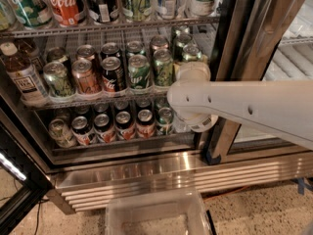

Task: Pick green can from middle shelf of fridge

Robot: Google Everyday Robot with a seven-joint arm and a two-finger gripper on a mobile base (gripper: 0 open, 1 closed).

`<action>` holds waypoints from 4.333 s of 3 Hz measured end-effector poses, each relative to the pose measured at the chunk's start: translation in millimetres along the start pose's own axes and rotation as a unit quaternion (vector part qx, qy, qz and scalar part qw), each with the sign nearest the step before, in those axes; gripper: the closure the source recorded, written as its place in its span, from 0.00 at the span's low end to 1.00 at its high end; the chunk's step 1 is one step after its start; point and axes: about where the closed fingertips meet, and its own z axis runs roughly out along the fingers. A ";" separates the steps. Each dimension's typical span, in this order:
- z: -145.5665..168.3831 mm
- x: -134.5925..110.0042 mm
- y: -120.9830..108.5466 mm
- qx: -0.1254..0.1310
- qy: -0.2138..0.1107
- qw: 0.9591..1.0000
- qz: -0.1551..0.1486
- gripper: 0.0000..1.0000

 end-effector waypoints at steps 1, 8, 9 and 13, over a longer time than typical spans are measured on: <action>9.2 -0.2 -0.7 -0.004 0.003 1.000 0.007 0.83; -21.4 -10.8 -9.1 -0.080 0.006 0.996 0.039 1.00; -24.2 -13.3 -9.5 -0.087 0.003 0.995 0.039 1.00; -57.1 -38.8 -15.1 -0.140 -0.018 0.989 0.036 1.00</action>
Offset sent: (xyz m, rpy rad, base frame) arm 0.0265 -0.0033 -0.0179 0.2412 0.1031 0.1713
